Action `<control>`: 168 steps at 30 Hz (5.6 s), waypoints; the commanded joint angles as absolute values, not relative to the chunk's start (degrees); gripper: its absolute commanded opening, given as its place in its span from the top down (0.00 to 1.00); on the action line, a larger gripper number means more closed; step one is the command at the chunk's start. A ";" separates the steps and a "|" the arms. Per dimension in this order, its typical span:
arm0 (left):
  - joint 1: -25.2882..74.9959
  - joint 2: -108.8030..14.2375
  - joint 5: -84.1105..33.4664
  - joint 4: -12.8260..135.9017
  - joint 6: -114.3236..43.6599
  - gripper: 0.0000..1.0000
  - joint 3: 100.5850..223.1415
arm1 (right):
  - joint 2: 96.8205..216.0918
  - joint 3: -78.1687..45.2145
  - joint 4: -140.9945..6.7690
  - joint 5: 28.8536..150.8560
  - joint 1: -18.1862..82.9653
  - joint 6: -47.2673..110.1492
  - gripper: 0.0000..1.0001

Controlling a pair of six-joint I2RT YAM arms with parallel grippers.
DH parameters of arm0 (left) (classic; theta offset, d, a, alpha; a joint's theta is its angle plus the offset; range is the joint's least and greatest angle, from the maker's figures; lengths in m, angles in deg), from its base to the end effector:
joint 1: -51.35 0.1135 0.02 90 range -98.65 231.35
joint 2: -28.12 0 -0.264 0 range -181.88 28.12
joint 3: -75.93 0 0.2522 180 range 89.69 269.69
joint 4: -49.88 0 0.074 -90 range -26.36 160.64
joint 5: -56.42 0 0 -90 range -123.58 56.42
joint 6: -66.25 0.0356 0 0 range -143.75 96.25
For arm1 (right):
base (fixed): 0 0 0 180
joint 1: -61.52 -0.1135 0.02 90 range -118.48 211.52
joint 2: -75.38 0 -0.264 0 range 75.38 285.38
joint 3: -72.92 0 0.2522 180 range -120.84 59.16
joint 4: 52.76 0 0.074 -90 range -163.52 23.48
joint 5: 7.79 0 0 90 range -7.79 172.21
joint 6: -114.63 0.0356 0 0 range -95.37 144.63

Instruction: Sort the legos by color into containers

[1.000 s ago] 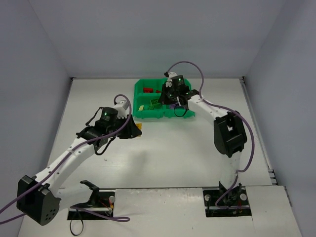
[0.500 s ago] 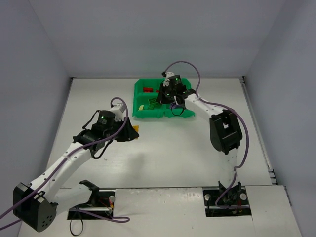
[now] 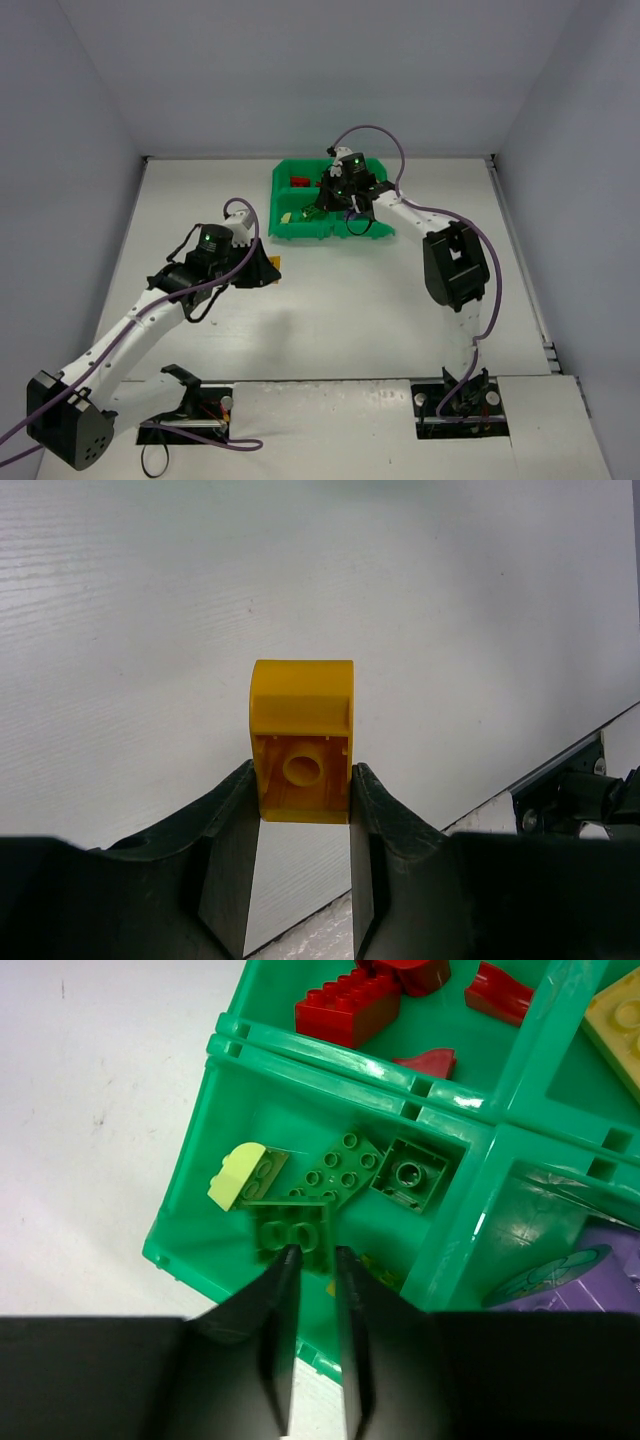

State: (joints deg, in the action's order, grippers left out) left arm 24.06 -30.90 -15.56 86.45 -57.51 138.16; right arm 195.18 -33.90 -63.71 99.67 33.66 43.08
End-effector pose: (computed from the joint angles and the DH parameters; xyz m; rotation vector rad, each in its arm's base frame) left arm 0.1958 -0.1134 0.2947 0.0656 2.2774 -0.9314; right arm 0.4332 0.2411 0.2422 -0.3727 2.0293 0.8148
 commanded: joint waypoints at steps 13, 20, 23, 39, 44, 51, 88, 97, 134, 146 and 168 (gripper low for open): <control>24.46 -31.90 -15.57 85.18 -56.45 1.00 142.25 | 189.82 -37.08 -60.01 102.25 33.48 43.43 0.41; 24.46 -41.03 -14.95 85.44 -50.05 1.00 152.59 | 181.47 -31.56 -60.71 102.42 39.80 46.16 0.41; 24.46 -49.01 -14.51 87.10 -46.79 1.00 160.51 | 177.51 -26.55 -60.80 106.37 44.37 47.57 0.42; 22.00 -61.70 -7.04 79.64 -33.69 1.00 171.43 | 163.88 -17.40 -59.14 126.95 44.38 54.42 0.29; 19.28 -61.09 -7.13 79.20 -28.68 1.00 171.43 | 164.32 -16.78 -58.61 126.69 41.66 55.30 0.29; 18.39 -58.45 -8.44 75.60 -26.65 1.00 168.62 | 165.55 -16.69 -58.70 125.98 39.11 56.35 0.37; 18.39 -59.15 -9.23 75.51 -32.18 0.31 168.97 | 167.57 -15.90 -59.13 118.53 38.40 51.53 1.00; 19.09 -51.16 -19.77 76.91 -37.55 0.25 160.63 | 170.20 -20.03 -60.28 104.81 41.65 47.48 1.00; 21.29 -27.51 -31.47 83.94 -51.35 0.20 144.54 | 198.86 -46.31 -58.87 93.73 46.05 48.18 1.00; 21.29 -26.37 -32.09 85.26 -51.44 0.03 144.01 | 200.36 -47.45 -58.70 94.25 46.05 47.83 1.00; 21.29 -27.86 -32.79 85.44 -50.30 0.03 145.06 | 201.68 -48.77 -58.70 94.52 46.14 47.30 0.58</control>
